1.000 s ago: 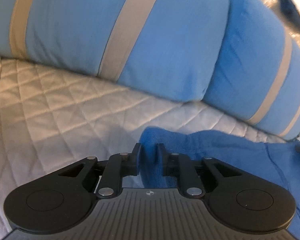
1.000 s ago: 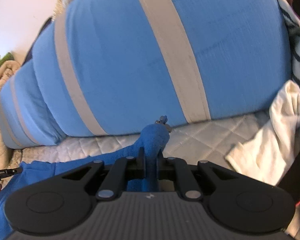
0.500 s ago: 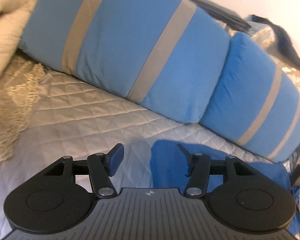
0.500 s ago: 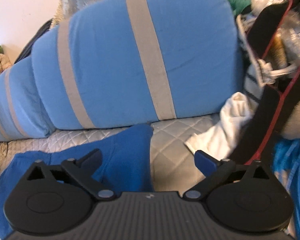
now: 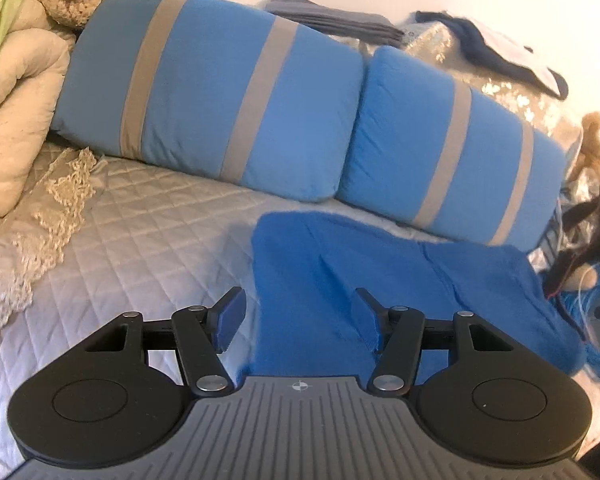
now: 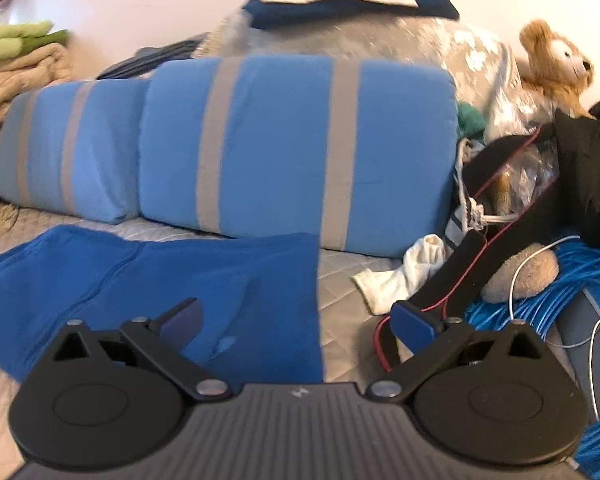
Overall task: Fold clothes
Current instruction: 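Press both open grippers over the folded hoodie to flatten it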
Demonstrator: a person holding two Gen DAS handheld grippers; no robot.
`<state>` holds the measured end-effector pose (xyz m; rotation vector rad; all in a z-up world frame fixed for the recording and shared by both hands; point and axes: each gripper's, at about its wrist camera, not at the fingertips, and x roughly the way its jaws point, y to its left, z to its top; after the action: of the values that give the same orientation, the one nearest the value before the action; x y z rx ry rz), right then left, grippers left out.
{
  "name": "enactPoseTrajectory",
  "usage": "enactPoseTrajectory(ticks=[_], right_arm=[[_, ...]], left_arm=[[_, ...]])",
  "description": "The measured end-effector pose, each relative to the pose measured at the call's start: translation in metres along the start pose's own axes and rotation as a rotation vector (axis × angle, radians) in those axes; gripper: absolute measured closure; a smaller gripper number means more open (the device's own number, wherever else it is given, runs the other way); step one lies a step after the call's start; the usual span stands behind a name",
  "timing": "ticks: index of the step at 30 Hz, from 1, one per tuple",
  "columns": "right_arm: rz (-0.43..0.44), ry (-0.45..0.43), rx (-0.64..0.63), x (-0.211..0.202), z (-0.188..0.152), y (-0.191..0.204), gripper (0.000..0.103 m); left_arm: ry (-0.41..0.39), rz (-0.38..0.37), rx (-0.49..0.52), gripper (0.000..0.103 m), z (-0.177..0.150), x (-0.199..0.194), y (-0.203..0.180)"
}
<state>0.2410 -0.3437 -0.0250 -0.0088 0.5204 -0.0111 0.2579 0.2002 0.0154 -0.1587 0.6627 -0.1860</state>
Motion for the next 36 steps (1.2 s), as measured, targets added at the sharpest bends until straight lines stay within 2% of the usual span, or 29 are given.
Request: enactPoseTrajectory(ticks=[4,7,10,14,16,17,19,23,29,34,36], right_arm=[[0.035,-0.004,0.0,-0.009,-0.013,0.021,0.0],[0.036,-0.005,0.008,-0.008,-0.024,0.037,0.0],[0.048,-0.009,0.014,0.001,-0.035,0.053,0.0],[0.055,-0.024,-0.008,0.013,-0.044,0.076,0.0],[0.072,-0.01,-0.035,0.024,-0.05,0.083,0.0],[0.076,0.006,-0.053,0.03,-0.054,0.086,0.0],[0.079,0.025,-0.098,0.038,-0.063,0.088,0.0],[0.109,0.037,-0.166,0.044,-0.079,0.087,0.0],[0.148,0.109,-0.114,0.054,-0.087,0.079,0.0],[0.137,0.098,-0.128,0.052,-0.086,0.08,0.0],[0.123,0.07,-0.128,0.047,-0.084,0.079,0.0]], left_arm=[[0.006,-0.061,0.04,0.049,-0.016,0.003,-0.02],[0.01,-0.088,0.002,0.049,-0.023,0.016,-0.028],[0.006,-0.075,-0.008,0.05,-0.025,0.032,-0.044],[-0.016,0.002,0.101,0.05,-0.044,0.059,-0.065],[0.0,0.018,0.108,0.05,-0.061,0.074,-0.06],[0.048,0.03,0.095,0.05,-0.068,0.083,-0.054],[0.079,0.025,0.131,0.049,-0.07,0.089,-0.054],[0.088,-0.012,0.162,0.047,-0.073,0.091,-0.046],[0.089,0.009,0.183,0.044,-0.073,0.096,-0.051],[0.052,-0.015,0.157,0.044,-0.072,0.088,-0.048],[0.011,-0.025,0.052,0.044,-0.066,0.074,-0.036]])
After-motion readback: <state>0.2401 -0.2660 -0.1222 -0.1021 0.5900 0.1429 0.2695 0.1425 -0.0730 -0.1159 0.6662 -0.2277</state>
